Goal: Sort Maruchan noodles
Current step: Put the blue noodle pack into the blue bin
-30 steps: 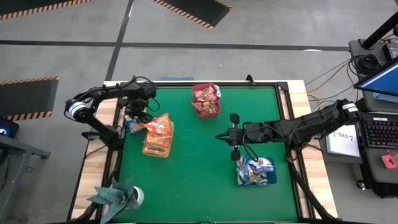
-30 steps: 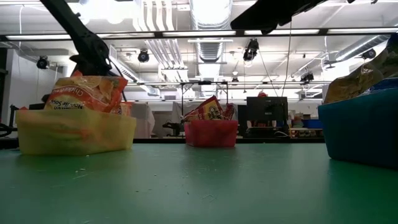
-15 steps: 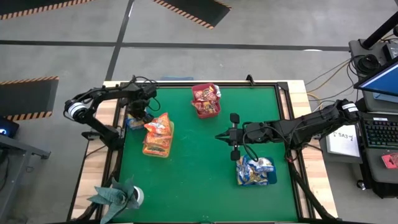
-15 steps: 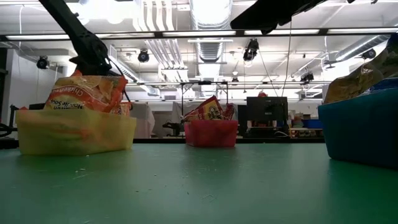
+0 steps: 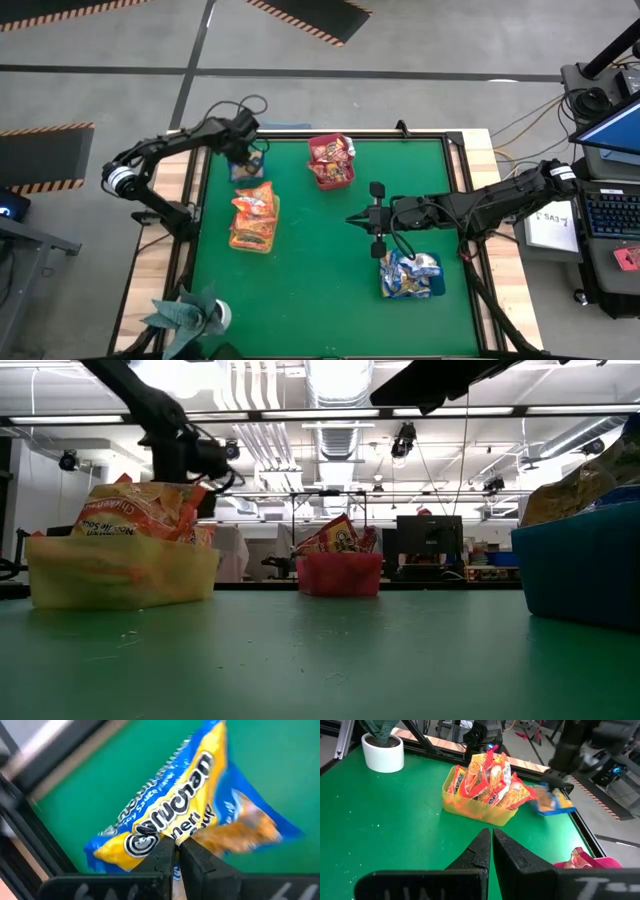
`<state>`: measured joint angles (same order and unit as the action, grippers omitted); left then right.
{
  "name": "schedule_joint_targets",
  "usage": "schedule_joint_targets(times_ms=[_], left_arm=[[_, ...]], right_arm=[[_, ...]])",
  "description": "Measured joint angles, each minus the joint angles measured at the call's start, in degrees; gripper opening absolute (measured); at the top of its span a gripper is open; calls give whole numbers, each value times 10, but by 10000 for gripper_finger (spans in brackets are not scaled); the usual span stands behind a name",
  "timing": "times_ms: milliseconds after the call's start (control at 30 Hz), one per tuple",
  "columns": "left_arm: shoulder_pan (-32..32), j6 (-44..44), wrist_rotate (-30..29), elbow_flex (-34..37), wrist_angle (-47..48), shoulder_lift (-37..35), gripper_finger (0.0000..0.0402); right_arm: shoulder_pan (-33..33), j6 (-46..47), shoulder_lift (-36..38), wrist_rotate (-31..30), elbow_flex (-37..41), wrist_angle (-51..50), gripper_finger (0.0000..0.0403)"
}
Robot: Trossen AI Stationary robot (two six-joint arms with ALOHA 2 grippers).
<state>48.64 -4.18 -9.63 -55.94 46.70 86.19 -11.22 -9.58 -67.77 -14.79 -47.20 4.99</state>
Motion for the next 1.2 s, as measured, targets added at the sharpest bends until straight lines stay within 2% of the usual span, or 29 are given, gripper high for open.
schedule_joint_targets(times_ms=[67, 233, 600, 933, 1200], left_arm=[[-3, 6, 5, -19, -11, 0, 1], [-19, 26, 73, -42, -49, 0, 0], [-111, 68, 76, -98, -58, 0, 0], [-252, 93, 79, -189, -13, -1, 0], [-396, 66, 96, -211, -44, -1, 0]], right_arm=[[0, 0, 0, 0, 0, 0, 9], [0, 0, 0, 0, 0, -1, 9], [0, 0, 0, 0, 0, -2, 9], [0, -3, 0, 0, 0, -10, 9], [0, 12, 27, 19, 0, -56, 9]])
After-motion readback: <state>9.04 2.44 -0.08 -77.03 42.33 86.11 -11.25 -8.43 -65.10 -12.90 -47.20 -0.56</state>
